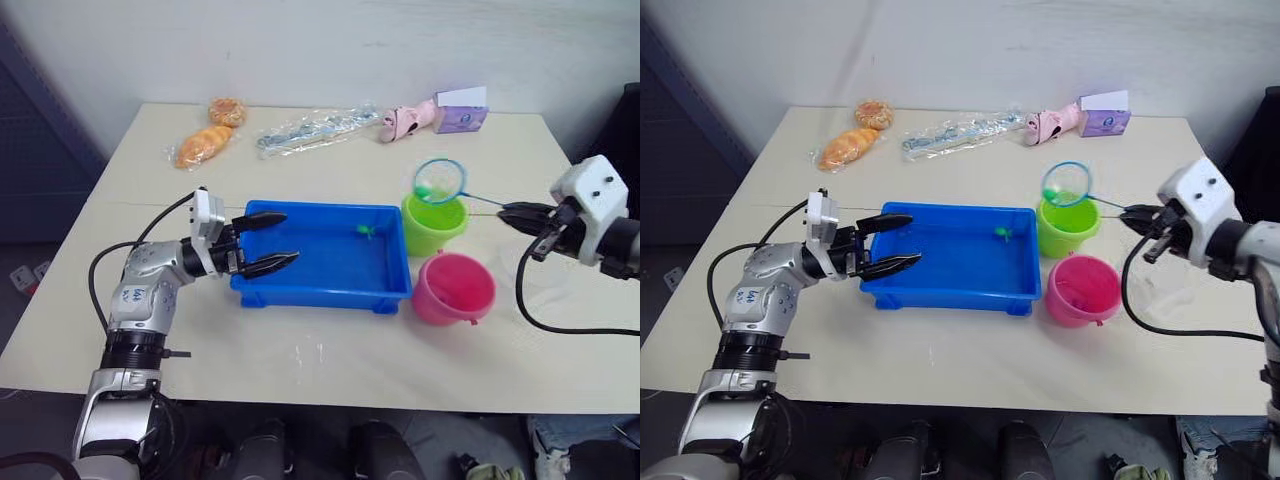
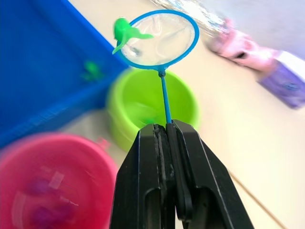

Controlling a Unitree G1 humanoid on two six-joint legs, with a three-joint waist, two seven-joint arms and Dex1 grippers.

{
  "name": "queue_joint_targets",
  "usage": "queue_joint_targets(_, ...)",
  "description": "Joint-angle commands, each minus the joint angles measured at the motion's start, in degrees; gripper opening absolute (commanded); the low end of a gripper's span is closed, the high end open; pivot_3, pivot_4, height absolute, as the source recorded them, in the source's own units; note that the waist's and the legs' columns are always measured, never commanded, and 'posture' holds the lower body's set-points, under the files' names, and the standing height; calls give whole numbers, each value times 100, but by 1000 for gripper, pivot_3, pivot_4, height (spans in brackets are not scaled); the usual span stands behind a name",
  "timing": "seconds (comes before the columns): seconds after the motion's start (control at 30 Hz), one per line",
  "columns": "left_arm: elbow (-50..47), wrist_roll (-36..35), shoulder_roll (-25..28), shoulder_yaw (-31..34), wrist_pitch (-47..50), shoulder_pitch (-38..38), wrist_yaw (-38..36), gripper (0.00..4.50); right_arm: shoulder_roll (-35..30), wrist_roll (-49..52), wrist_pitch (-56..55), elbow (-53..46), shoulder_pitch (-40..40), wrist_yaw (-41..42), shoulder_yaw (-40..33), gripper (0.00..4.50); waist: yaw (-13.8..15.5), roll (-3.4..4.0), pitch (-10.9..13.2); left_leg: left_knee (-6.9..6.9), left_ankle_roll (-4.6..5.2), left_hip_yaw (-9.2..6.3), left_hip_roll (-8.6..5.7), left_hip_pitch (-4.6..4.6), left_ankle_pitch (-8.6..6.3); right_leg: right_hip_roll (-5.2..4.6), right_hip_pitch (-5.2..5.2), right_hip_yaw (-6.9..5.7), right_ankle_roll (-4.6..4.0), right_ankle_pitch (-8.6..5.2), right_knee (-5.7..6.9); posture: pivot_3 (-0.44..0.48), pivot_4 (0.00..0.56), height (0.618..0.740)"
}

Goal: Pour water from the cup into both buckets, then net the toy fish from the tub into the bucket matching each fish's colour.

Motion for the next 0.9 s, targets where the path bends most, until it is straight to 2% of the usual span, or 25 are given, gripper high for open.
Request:
queue_joint_targets(0.03, -127, -78, -85, 17, 44, -229, 113, 4428, -126, -818, -1815, 606, 18, -539, 155, 0, -2, 0, 0, 0, -2, 1, 1, 0, 1, 2, -1, 1, 0, 0, 0, 0, 150, 740)
queue_joint_targets(0.23, -181, -43, -236, -46, 57, -263, 203, 4428, -302, -2193, -3874, 1700, -281, -1517, 879, 0, 0, 0, 0, 0, -7, 3, 2, 2, 4, 5, -4, 4, 0, 0, 2, 0, 150, 740)
queue_joint_targets(0.37, -174, -21, -290, -67, 8, -278, 246, 4428, -696, -3504, -5118, 2204, -480, -2601, 1414, 0, 2, 1, 0, -1, -8, 2, 2, 1, 5, 4, -5, 4, 0, 0, 2, 0, 150, 740)
queue_joint_targets(0.67, -142, 47, -423, -148, -152, -306, 300, 4428, -1167, -5360, -6275, 2704, -821, -4843, 1938, 0, 3, 1, 0, -1, -13, 1, 3, 1, 8, 5, -4, 4, 0, 0, 1, 0, 150, 740)
queue_joint_targets(0.8, -105, 81, -425, -175, -229, -327, 258, 4428, -1158, -5155, -6409, 2947, -841, -4971, 1922, 0, -2, 1, 0, -2, -16, 2, 3, 1, 9, 8, -5, 5, 0, -1, 2, 0, 150, 740)
queue_joint_targets(0.9, -26, 77, -254, -78, -250, -328, 170, 4428, -772, -3144, -6060, 2468, -741, -3799, 1606, 0, -9, 1, 1, -2, -17, 2, 4, 1, 10, 9, -4, 4, 0, -1, 1, 0, 150, 740)
